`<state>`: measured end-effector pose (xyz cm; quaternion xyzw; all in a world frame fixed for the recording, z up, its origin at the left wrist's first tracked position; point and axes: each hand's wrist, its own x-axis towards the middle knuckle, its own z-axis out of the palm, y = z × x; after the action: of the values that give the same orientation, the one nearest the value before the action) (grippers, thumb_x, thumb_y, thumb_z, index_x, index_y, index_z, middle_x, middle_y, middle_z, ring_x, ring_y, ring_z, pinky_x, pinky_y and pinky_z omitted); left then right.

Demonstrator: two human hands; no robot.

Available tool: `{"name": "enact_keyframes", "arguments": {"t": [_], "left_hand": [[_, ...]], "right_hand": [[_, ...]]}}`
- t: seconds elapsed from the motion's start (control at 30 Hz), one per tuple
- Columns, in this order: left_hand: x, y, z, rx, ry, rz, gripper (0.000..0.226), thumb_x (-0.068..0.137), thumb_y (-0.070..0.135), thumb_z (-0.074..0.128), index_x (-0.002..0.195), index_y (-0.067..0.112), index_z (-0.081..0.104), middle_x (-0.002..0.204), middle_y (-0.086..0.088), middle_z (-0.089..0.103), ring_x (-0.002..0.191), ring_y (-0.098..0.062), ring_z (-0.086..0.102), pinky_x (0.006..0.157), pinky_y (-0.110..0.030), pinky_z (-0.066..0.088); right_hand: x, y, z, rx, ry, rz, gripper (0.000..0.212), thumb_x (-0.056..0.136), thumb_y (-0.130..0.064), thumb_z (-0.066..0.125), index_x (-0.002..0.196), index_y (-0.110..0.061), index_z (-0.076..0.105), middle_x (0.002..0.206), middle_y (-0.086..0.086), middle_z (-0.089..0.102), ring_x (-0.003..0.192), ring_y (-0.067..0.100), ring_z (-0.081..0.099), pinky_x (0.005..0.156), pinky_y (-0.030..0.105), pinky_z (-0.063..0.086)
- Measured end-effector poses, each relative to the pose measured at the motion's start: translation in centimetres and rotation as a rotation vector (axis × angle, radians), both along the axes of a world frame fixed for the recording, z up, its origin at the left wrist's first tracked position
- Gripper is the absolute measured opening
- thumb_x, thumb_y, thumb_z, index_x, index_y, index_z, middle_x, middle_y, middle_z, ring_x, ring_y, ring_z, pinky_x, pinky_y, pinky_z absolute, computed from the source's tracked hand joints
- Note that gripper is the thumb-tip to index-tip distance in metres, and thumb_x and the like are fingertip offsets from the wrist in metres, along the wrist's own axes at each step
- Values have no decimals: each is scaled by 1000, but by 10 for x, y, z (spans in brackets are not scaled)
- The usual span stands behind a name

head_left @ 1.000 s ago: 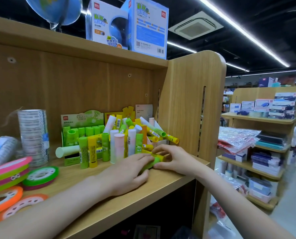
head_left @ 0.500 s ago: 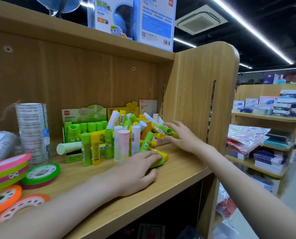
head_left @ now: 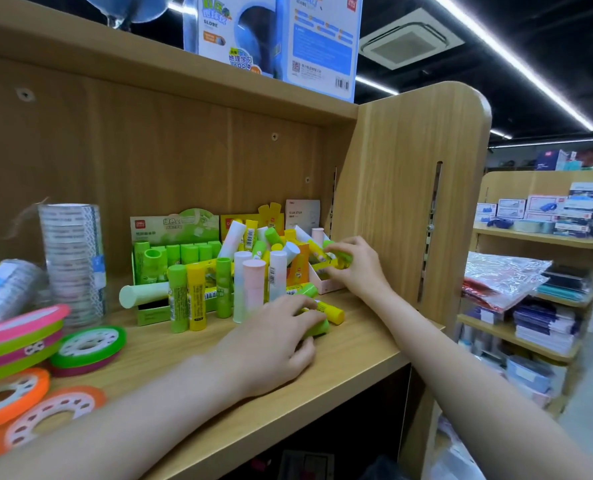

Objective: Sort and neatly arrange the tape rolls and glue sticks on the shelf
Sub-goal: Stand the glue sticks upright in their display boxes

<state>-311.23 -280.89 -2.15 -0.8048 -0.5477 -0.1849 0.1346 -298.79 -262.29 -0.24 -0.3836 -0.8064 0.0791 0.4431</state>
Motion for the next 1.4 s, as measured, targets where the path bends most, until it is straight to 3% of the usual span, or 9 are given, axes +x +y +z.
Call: {"name": "enact_keyframes", "arguments": {"t": [0.27,0.37,0.57,0.73,0.8,0.93,1.07,1.23,1.4], "left_hand": [[3,-2,2,-49,4,7,48,94,36,29,139,24,38,143,7,31,131,-6,27,107,-18,21],[3,-3,2,-38,-5,-5,47,95,34,31,140,22,36,146,7,28,133,-6,26,107,-17,19],[7,2,4,-46,69,39,73,82,52,12,148,22,17,155,7,12,141,-7,13,102,-7,-2],[12,5,7,-86,74,59,54,98,37,28,149,22,15,157,6,5,143,-7,6,105,-10,-3],[12,6,5,-80,56,51,51,99,33,31,148,24,20,157,7,9,142,-7,8,108,-12,0],[9,8,0,-67,44,55,64,86,46,15,145,26,29,155,7,17,141,-6,14,110,-13,5],[7,10,-1,-44,38,36,85,71,55,-2,144,28,31,153,8,22,140,-7,19,107,-11,6],[7,10,0,-25,28,26,73,79,51,7,143,27,33,152,7,25,138,-7,22,102,-7,4],[7,11,-1,-37,18,36,85,68,54,0,141,28,35,150,7,28,137,-6,23,105,-10,9]], "right_hand": [[42,-35,3,56,168,162,28,74,-13,76,99,-26,69,101,-2,60,89,9,57,78,6,40],[66,-47,-11,11,-59,287,26,79,-21,73,102,-32,66,106,-5,63,100,7,58,92,18,42],[60,-53,-15,-151,-413,429,39,100,-27,40,139,-30,40,138,-17,43,128,-3,36,107,15,27],[50,-35,-11,-25,63,263,25,99,-17,40,116,-22,58,106,-1,63,103,15,55,86,24,38],[46,-21,-6,92,-36,98,25,96,-15,48,116,-18,61,103,4,55,101,20,47,81,22,31],[27,-6,0,-62,-331,112,30,91,-18,55,121,-21,61,115,9,55,108,24,48,90,27,35],[20,0,-4,-25,-151,93,27,85,-7,59,110,-13,68,112,6,67,105,22,59,79,17,36],[38,-18,-2,125,129,84,17,87,-11,61,104,-10,62,92,5,65,83,23,60,66,18,34],[56,-44,-14,64,-225,222,12,85,-27,65,85,-20,56,75,-15,50,74,1,41,65,15,32]]}}
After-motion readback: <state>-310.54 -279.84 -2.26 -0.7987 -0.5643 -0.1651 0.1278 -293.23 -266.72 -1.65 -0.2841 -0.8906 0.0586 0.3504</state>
